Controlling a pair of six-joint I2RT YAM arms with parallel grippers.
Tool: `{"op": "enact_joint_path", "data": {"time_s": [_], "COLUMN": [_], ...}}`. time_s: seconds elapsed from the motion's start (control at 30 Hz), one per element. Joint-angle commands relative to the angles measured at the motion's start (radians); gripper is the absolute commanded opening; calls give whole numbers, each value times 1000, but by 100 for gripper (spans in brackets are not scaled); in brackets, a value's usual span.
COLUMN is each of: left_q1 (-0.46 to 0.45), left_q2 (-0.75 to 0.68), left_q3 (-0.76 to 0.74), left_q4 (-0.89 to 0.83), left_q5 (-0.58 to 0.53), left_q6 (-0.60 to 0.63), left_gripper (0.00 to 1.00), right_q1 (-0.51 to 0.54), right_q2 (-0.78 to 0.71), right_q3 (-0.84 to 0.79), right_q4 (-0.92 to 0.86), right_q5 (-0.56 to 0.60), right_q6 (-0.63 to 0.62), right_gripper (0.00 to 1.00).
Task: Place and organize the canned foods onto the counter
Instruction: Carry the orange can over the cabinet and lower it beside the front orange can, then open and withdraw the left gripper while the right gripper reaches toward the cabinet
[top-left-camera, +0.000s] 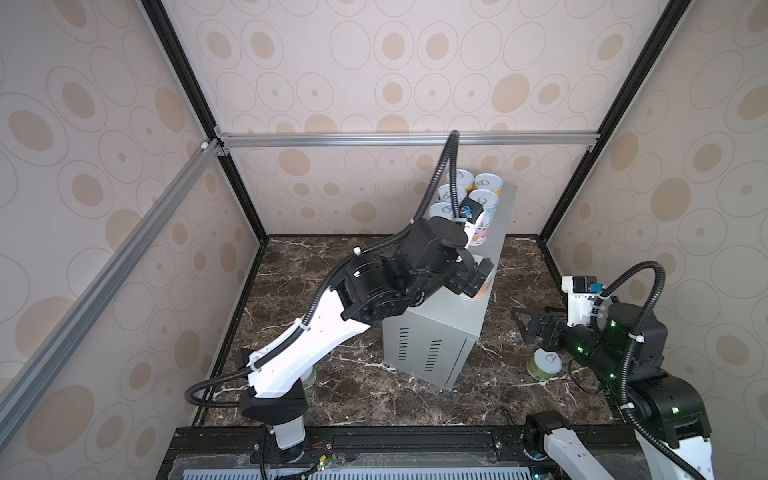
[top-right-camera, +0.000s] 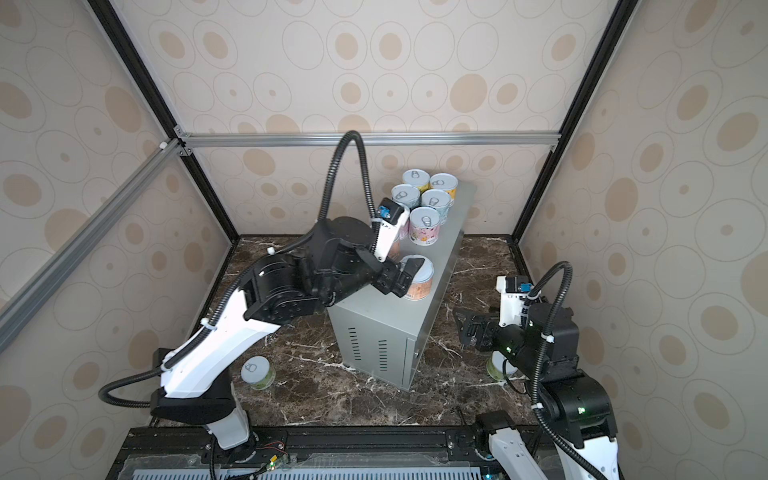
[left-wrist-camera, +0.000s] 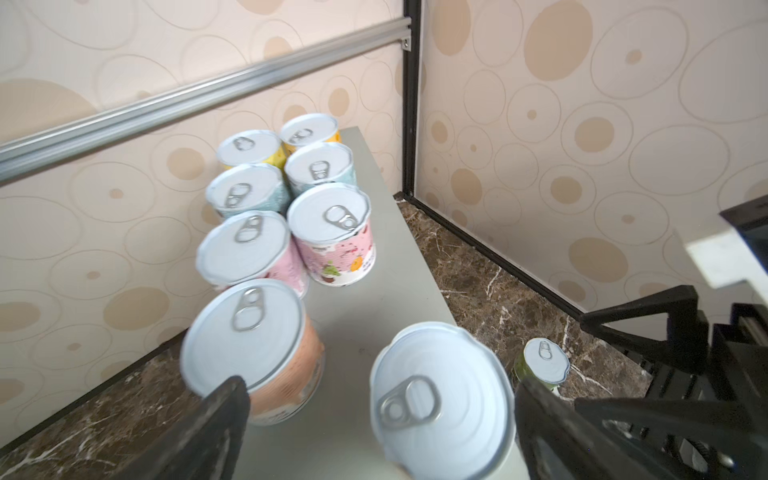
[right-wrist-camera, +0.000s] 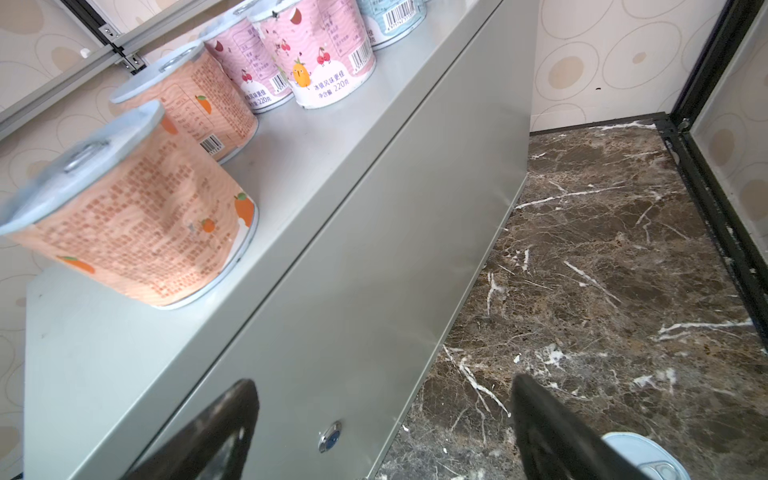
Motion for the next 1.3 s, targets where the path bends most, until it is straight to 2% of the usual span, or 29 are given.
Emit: {"op": "enact_joint_path", "data": {"time_s": [0.0,0.3,0.5,0.87,1.27], "left_q1": [-8,8,45,80,104], "left_q2": [-121,-428,-599,-779,-874], "left_q3": [-123,-557,-773,-1003,-1144], "left_q4": [80,207,239,232,233], "left_q5": [-74,-199,-256,-336,-392], "left_q6": [9,-53,-108,-191,-246], "left_gripper": [99,99,99,99,99], "right_q1": [11,28,77,154,311], "right_q2": [12,73,122,211,299], "right_q3": [56,157,204,259,263], "right_q4": [-22,-46,-51,-27,54], "right_q5": [-56,-134,-195,-194,-24], "right_q6": [-32,-55,-86,-77,-64], "right_gripper": [97,95,95,93,91]}}
